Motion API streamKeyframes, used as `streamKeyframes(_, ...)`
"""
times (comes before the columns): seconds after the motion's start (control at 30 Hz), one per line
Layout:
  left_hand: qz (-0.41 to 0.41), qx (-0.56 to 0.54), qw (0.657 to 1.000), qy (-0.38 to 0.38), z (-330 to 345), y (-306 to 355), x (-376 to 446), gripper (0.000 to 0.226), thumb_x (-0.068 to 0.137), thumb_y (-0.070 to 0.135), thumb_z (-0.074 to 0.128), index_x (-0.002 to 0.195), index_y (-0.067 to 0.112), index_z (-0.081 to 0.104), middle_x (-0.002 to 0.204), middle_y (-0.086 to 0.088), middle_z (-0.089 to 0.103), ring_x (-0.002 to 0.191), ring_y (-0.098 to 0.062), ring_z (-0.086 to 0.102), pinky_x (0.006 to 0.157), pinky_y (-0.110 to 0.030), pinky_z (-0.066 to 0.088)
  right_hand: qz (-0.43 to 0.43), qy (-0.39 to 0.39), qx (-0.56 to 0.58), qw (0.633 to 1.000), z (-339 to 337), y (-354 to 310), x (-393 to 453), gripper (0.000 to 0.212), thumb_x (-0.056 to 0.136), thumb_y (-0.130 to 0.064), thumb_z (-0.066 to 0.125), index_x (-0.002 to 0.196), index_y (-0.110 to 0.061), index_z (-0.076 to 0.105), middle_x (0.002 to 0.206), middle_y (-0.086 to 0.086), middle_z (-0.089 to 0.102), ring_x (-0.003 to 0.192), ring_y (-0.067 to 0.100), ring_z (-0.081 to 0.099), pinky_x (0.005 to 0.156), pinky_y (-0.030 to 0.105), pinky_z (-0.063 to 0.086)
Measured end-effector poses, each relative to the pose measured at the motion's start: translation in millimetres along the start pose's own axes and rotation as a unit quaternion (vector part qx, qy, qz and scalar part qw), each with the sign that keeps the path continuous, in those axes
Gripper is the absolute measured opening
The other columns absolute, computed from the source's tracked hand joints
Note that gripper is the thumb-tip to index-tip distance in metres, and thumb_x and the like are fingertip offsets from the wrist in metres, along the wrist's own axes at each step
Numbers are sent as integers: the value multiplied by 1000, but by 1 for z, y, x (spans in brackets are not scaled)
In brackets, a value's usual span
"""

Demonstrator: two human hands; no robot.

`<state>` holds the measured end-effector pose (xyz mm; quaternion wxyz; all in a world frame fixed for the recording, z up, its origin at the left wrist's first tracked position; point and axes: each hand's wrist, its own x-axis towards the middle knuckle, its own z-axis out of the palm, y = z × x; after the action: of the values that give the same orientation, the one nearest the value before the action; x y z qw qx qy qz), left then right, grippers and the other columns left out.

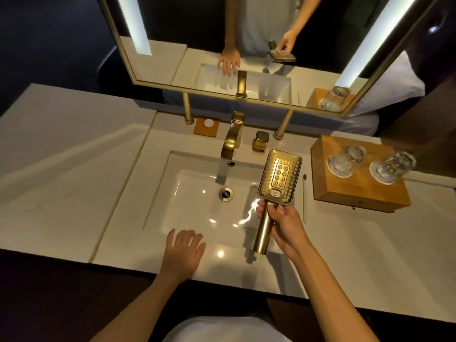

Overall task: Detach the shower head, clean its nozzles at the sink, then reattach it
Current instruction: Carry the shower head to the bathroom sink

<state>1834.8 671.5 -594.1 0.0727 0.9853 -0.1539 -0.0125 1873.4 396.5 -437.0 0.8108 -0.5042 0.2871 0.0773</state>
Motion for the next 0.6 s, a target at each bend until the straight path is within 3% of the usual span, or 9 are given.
streamKeyframes(0.13, -19, 17, 998, -50, -1, 0, 2, 34, 97, 40, 34, 105, 29, 64, 104, 1, 65, 100, -22, 60, 108, -49, 26, 31, -35, -25, 999, 1, -3, 19, 29, 95, 11, 48, 120, -1, 58, 107, 21, 68, 95, 30, 69, 70, 34, 60)
streamKeyframes(0.23, -45, -5, 996, -82, -7, 3, 4, 33, 96, 44, 30, 103, 32, 60, 102, 6, 62, 102, -19, 59, 108, -44, 21, 52, -47, -30, 997, 4, 2, 31, 34, 95, 11, 49, 125, -2, 55, 115, 21, 68, 105, 33, 69, 87, 40, 59)
streamKeyframes(0.3, -62, -16, 991, -118, -15, 5, 7, 44, 94, 48, 22, 104, 31, 62, 108, 4, 63, 104, -19, 56, 105, -41, 27, 59, -55, -24, 996, 8, 6, 40, 38, 94, 11, 49, 130, -2, 52, 117, 23, 67, 108, 35, 68, 95, 45, 54)
streamKeyframes(0.43, -112, -50, 971, -203, -34, 6, 25, 60, 84, 57, 15, 111, 35, 63, 118, 6, 59, 109, -16, 52, 99, -34, 28, 52, -73, -39, 995, 20, 10, 52, 40, 93, 10, 52, 131, -6, 52, 114, 19, 70, 108, 33, 68, 86, 39, 58)
streamKeyframes(0.53, -135, -104, 938, -301, -52, 3, 52, 43, 92, 47, 32, 115, 33, 64, 119, 1, 63, 108, -20, 58, 97, -36, 37, 38, -79, -56, 995, 35, 11, 55, 39, 90, 8, 57, 126, -10, 56, 113, 16, 71, 106, 31, 69, 87, 38, 57)
streamKeyframes(0.6, -170, -234, 902, -321, -70, 5, 67, 31, 98, 38, 40, 113, 26, 65, 116, -1, 65, 104, -20, 60, 94, -34, 44, 30, -81, -75, 993, 44, 17, 56, 38, 89, 5, 60, 122, -15, 58, 115, 15, 70, 107, 29, 68, 87, 34, 56)
